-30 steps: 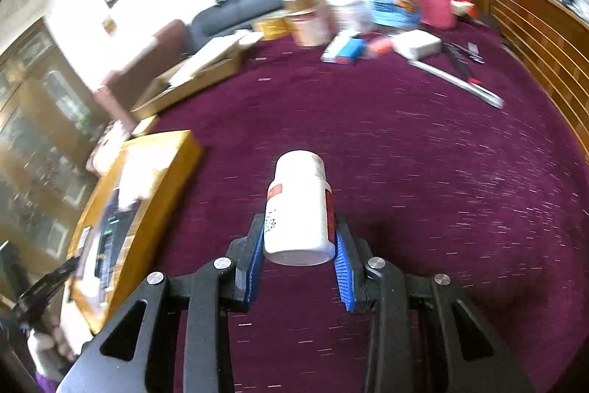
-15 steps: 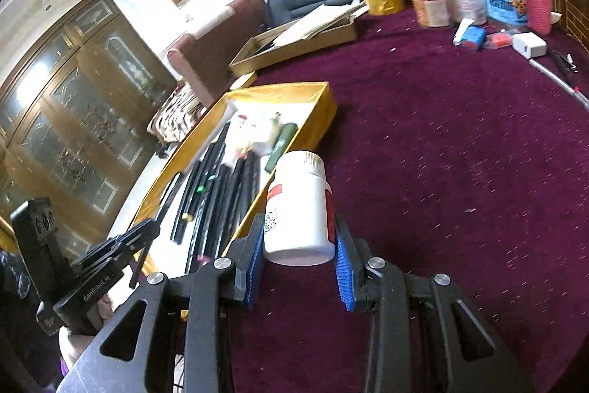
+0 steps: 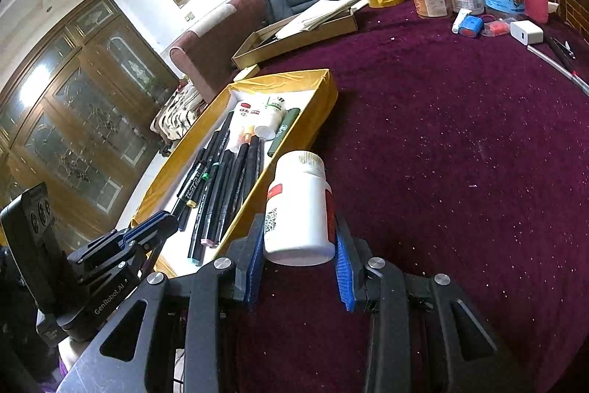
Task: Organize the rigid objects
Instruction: 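Carry the pen into the tray and open the left gripper while the right carries the bottle, then lower the white bottle into the tray and open the right gripper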
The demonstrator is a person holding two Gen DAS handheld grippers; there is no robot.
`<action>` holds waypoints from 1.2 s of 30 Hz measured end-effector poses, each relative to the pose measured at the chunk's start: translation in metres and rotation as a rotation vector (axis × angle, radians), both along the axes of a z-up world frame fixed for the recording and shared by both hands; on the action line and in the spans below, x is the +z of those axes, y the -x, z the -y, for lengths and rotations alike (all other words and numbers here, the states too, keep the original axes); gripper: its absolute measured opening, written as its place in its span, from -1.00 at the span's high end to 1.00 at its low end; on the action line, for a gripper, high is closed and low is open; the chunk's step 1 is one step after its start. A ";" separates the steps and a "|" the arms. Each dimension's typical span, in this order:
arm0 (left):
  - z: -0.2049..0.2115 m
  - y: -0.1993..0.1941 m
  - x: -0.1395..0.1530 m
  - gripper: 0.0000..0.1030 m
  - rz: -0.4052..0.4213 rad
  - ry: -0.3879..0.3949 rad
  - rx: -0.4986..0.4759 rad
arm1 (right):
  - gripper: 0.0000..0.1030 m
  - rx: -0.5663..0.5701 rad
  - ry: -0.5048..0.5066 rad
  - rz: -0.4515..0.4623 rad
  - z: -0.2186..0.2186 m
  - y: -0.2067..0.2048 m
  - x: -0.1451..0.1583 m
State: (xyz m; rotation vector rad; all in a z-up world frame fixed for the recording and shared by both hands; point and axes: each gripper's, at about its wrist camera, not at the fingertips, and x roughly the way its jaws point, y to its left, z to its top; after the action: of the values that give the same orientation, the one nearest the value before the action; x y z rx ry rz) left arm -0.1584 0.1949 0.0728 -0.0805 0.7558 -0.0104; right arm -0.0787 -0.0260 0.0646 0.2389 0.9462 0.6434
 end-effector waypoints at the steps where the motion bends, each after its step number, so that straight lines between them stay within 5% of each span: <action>1: 0.001 0.000 0.000 0.88 -0.002 -0.001 -0.003 | 0.41 -0.001 -0.001 -0.001 0.001 0.001 0.000; 19: 0.001 -0.002 -0.005 0.87 -0.025 0.019 -0.011 | 0.40 0.002 -0.011 -0.004 0.006 0.003 0.001; 36: -0.117 -0.010 -0.037 0.86 -0.062 0.322 0.173 | 0.40 0.249 0.098 -0.001 -0.115 0.013 -0.005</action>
State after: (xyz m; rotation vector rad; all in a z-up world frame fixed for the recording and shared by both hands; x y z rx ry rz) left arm -0.1482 0.3120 0.0360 -0.4546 0.8022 0.0350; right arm -0.0913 0.0890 0.0595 0.0335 1.0148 0.8224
